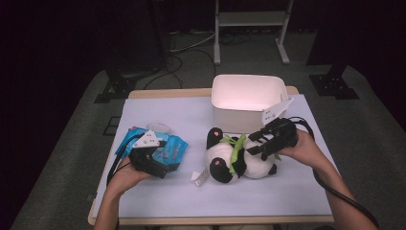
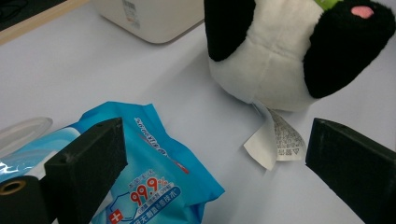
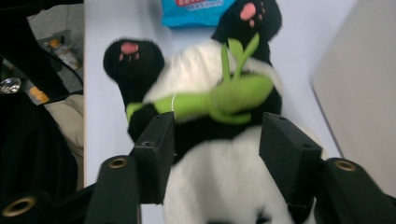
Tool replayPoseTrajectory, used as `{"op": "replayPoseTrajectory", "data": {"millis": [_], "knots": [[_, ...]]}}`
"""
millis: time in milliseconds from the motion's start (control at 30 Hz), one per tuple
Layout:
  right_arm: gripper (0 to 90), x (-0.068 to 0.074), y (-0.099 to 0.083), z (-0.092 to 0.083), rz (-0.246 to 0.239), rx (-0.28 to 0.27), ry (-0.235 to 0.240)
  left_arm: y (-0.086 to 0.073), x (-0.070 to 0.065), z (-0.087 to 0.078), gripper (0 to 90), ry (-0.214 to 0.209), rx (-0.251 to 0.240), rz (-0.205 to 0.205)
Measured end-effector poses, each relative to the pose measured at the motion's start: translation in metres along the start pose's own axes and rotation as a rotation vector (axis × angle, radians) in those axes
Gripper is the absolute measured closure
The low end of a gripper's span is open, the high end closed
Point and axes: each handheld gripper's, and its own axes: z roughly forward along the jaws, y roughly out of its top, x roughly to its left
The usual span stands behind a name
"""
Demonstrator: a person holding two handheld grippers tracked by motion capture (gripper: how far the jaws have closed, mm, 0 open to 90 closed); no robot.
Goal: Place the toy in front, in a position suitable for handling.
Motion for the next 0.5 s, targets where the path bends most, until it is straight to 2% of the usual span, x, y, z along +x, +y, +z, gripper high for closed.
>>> {"op": "replayPoseTrajectory", "data": {"millis": [67, 133, 167, 267, 367, 500], "knots": [[42.9, 0.0, -0.005, -0.003, 0.001, -0.011, -0.001, 0.0, 0.001, 0.0, 4.9, 0.005, 0.003, 0.0], [40.9, -0.002, -0.021, -0.01, 0.027, -0.025, -0.014, -0.001, 0.004, -0.002, 5.0, 0.016, 0.003, -0.005], [40.9, -0.002, -0.021, -0.01, 0.027, -0.025, -0.014, -0.001, 0.004, -0.002, 5.6, 0.016, 0.003, -0.005], [39.7, -0.003, -0.041, -0.018, 0.065, -0.04, -0.022, -0.001, 0.009, -0.002, 5.6, 0.023, 0.011, -0.005], [38.5, -0.004, -0.049, -0.02, 0.08, -0.05, -0.024, -0.001, 0.011, -0.003, 7.7, 0.022, 0.01, -0.005], [37.5, -0.003, -0.064, -0.024, 0.098, -0.071, -0.034, 0.002, 0.019, -0.009, 8.7, 0.041, 0.03, 0.005]]}}
